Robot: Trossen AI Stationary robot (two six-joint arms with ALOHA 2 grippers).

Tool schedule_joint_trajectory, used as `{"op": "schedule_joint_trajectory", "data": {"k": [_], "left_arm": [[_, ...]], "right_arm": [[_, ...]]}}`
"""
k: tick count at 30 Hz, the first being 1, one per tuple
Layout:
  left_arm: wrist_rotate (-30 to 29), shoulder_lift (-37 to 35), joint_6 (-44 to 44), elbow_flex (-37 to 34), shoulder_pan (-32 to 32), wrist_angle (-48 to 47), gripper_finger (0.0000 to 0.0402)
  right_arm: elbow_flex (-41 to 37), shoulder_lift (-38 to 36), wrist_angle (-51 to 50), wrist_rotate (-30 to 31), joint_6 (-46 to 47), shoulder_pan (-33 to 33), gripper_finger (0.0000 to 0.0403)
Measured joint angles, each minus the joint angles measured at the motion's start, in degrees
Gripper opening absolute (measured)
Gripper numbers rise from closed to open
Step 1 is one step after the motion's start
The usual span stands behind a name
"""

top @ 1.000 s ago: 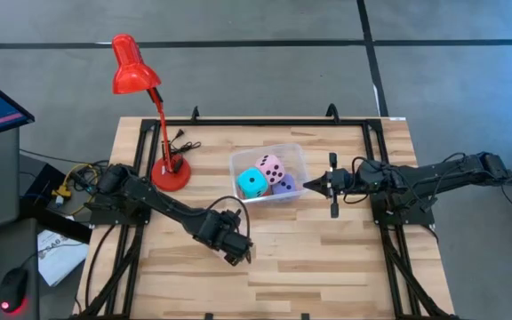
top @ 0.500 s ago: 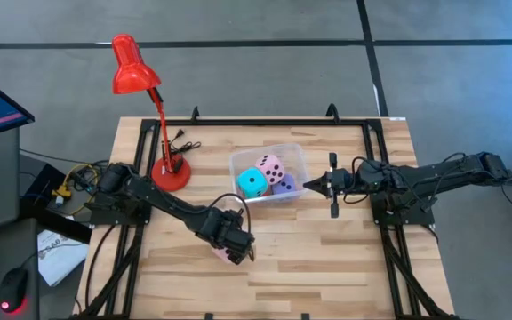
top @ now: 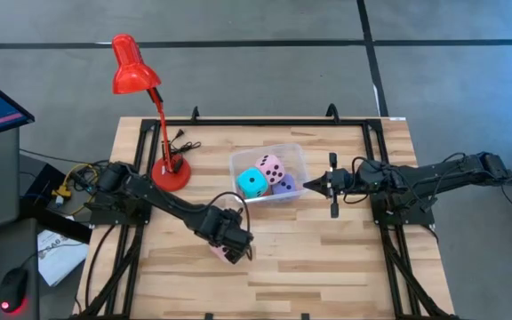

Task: Pick & Place Dice
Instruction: Put the large pink die into the transparent bin

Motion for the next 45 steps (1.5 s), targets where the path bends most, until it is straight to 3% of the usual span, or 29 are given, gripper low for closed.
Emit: {"op": "schedule_joint_trajectory", "data": {"k": [15, 20, 45], "left_arm": [[-0.4, -6.4, -4.8, 0.0, 0.4, 1.6, 0.0400], [-0.4, -6.4, -5.0, 0.0, -0.3, 5.1, 0.0400], [-3.0, -2.2, -4.8, 0.1, -1.0, 4.4, 0.0400]], "right_arm": [[0.0, 0.0, 0.0, 0.0, 0.0, 0.0, 0.0000], [0.0, 0.0, 0.2, 0.0, 0.0, 0.0, 0.0000], [0.0, 0.0, 0.2, 0.0, 0.0, 0.0, 0.0000]]}}
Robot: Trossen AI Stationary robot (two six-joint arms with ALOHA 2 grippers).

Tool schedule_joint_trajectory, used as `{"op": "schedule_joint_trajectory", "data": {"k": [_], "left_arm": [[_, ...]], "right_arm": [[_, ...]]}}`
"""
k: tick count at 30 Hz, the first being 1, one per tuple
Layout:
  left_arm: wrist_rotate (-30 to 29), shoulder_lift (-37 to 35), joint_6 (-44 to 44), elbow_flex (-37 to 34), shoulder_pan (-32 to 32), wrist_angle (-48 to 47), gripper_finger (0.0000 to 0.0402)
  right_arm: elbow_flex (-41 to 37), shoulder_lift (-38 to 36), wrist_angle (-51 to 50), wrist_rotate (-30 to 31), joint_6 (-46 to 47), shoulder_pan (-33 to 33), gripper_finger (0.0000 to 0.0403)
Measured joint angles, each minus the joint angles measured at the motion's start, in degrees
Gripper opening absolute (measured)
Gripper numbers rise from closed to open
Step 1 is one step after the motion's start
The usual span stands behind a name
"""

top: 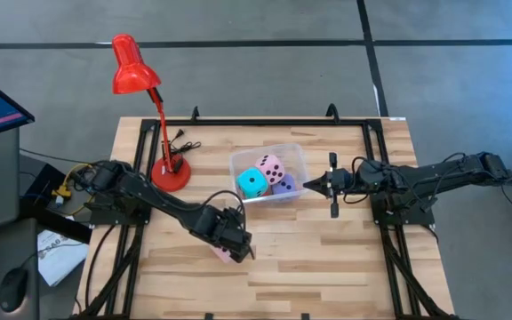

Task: Pick & Place Dice
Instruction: Put the large pink die into the transparent bin

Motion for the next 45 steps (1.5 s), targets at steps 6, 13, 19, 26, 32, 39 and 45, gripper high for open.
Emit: {"op": "schedule_joint_trajectory", "data": {"k": [6, 13, 19, 26, 32, 39, 45], "left_arm": [[0.0, 0.1, 0.4, -0.9, -0.2, -1.4, 0.0400], [2.2, 0.0, 0.4, -5.3, -0.2, 3.8, 0.0400], [3.1, 0.0, 0.4, -7.7, -0.2, 5.5, 0.0400], [3.1, 0.0, 0.4, -9.0, -0.2, 6.4, 0.0400], [3.0, 0.0, 0.4, -9.0, -0.2, 6.4, 0.0400], [2.1, 0.0, 0.4, -9.0, -0.2, 6.4, 0.0398], [0.0, 0.0, 0.3, -9.0, -0.5, 6.4, 0.0371]], "right_arm": [[0.0, 0.0, 0.2, 0.0, 0.0, 0.0, 0.0000], [0.0, 0.0, 0.2, 0.0, 0.0, 0.0, 0.0000], [0.0, 0.0, 0.2, 0.0, 0.0, 0.0, 0.0000], [0.0, 0.0, 0.2, 0.0, 0.0, 0.0, 0.0000], [0.0, 0.0, 0.2, 0.0, 0.0, 0.0, 0.0000], [0.0, 0.0, 0.2, 0.0, 0.0, 0.0, 0.0000], [0.0, 0.0, 0.2, 0.0, 0.0, 0.0, 0.0000]]}}
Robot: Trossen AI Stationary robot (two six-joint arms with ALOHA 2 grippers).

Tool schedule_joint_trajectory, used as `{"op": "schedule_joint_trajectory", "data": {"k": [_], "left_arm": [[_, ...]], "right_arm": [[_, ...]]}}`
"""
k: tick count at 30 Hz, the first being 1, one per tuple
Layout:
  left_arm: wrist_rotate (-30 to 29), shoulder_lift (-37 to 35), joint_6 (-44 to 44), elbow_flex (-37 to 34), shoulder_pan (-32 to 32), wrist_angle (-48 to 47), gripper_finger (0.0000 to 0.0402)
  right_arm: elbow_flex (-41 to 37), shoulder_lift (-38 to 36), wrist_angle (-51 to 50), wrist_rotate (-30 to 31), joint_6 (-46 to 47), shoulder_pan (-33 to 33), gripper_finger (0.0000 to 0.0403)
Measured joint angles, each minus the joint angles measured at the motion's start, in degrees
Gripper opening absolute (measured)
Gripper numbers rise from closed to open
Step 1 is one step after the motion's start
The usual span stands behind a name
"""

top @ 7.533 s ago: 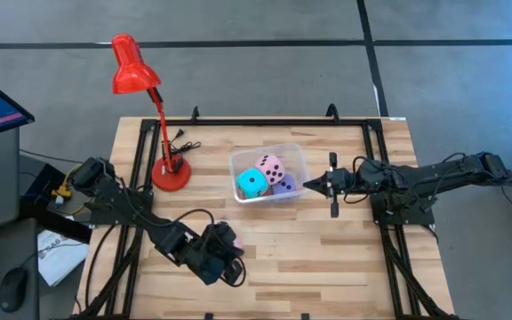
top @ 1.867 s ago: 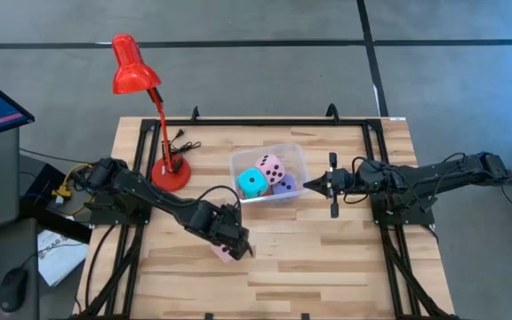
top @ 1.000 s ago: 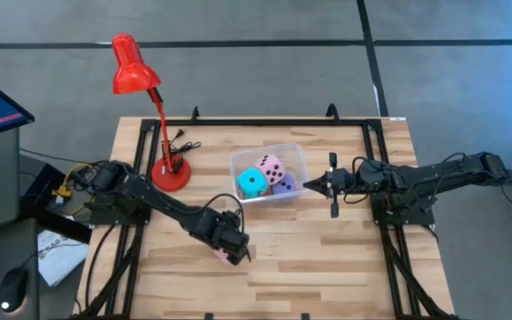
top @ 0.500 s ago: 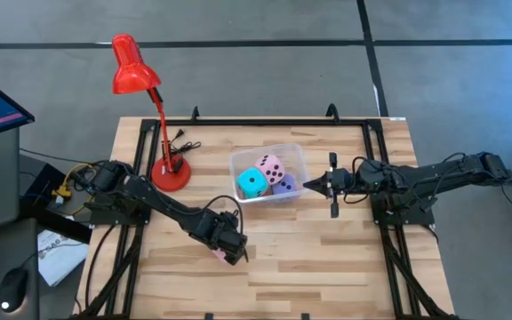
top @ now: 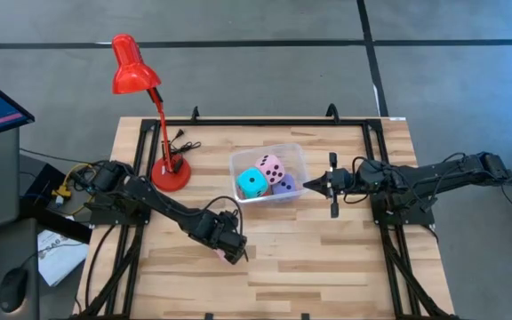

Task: Pick & Place Dice
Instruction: Put the large pink die into the transparent bin

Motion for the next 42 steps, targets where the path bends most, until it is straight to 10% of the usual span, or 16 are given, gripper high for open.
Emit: {"op": "schedule_joint_trajectory", "data": {"k": [18, 34, 42], "left_arm": [[-7.2, -9.8, 1.6, 0.0, -1.3, 10.7, 0.0346], [-34.9, -18.2, 37.3, 0.1, 1.6, 33.9, 0.0350], [-34.9, -13.0, 48.9, 0.0, 9.8, 41.7, 0.0350]], "right_arm": [[0.0, 0.0, -0.5, 0.0, 0.0, 0.0, 0.0000], [0.0, 0.0, 1.5, 0.7, -1.4, 0.0, 0.0000], [0.0, 0.0, 1.5, 21.3, 3.3, 0.3, 0.0000]]}}
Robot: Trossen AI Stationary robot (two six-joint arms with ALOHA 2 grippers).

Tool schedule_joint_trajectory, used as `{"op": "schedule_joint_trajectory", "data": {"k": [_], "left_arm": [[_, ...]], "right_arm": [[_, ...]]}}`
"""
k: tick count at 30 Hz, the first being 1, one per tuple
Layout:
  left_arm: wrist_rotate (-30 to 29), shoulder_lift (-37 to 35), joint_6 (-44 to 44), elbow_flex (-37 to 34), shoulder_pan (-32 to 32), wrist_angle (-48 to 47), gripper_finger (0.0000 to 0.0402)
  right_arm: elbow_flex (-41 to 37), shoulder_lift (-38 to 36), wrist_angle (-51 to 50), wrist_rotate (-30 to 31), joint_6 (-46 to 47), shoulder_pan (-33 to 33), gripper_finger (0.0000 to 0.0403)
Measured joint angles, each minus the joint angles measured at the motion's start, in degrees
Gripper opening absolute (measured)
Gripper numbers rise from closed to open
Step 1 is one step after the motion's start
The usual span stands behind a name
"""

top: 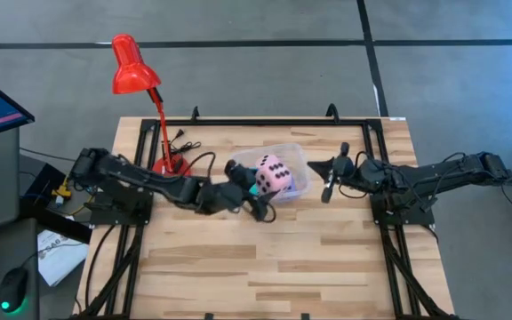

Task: Pick & Place Dice
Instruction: Put the large pink die into the transparent bin

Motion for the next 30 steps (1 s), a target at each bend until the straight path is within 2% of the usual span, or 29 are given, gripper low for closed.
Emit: {"op": "schedule_joint_trajectory", "data": {"k": [5, 8, 11, 17, 24, 30], "left_arm": [[2.3, 5.2, 6.4, 0.0, 5.2, 6.1, 0.0351], [7.7, 7.9, 8.1, 0.0, 8.0, 10.6, 0.0351], [12.8, 10.4, 11.3, 0.0, 9.8, 14.5, 0.0351], [13.3, 12.2, 16.8, 0.0, 11.0, 16.5, 0.0351], [11.2, 12.2, 17.2, 0.0, 11.1, 16.8, 0.0356], [11.0, 12.2, 17.2, 0.0, 11.1, 15.4, 0.0376]], "right_arm": [[0.0, 0.0, 0.1, 6.6, 0.3, 1.9, 0.0000], [0.0, 0.0, 0.8, 9.7, 0.2, 3.4, 0.0000], [0.0, -0.2, 2.1, 10.3, -0.9, 4.5, 0.0000], [0.0, -0.3, 3.3, 9.8, -1.7, 5.9, 0.0000], [0.0, 1.9, 7.4, -2.2, -1.4, 3.3, 0.0000], [0.0, 8.2, 14.5, -6.3, -1.5, 0.5, 0.0000]]}}
